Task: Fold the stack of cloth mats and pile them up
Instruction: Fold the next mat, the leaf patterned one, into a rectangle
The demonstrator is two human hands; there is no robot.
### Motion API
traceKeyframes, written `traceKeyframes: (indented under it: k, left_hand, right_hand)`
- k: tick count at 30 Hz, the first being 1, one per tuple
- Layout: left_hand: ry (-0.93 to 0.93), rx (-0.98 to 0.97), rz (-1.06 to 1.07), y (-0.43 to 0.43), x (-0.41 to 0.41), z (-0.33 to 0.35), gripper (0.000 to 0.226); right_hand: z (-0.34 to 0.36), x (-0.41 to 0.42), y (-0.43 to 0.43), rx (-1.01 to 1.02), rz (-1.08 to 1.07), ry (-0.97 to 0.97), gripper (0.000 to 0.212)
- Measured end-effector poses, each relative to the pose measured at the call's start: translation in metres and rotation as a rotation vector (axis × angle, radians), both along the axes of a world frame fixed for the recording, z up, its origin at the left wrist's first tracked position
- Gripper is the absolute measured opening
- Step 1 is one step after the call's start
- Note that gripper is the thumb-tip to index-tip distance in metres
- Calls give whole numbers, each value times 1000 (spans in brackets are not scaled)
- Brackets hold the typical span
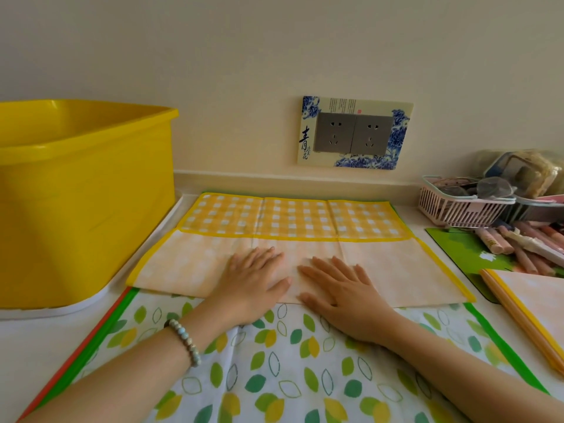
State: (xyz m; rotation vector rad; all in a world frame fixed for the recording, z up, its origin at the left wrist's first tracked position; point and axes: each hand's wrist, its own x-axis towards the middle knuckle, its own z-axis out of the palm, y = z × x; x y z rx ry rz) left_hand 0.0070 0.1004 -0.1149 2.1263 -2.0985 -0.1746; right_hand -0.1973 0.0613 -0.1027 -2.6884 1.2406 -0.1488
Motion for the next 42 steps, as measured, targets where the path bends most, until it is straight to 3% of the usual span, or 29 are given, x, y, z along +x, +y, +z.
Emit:
traceKeyframes:
  k: [7, 24, 26, 30, 37, 42]
  left_hand:
    - [11, 103, -79, 10, 11, 8, 77]
    - [30, 191, 129, 49, 93, 23, 61]
    - [84, 211, 122, 48, 89, 33, 68]
    - [214, 61, -52, 49, 66, 44, 86]
    - [38, -76, -258, 49, 44, 41, 41]
    - [-148, -76, -283, 55, 42, 46, 35]
  right_hand:
    - [-1, -2, -1, 20, -11, 27, 63]
    - [2, 0, 0, 28, -10, 21, 75]
    - [2, 0, 0, 34, -11, 24, 77]
    - [4, 1, -2, 62, -11, 33, 79]
    - [6, 2, -7, 103, -7, 56, 70]
    - [12, -3, -5, 121, 34, 51, 71]
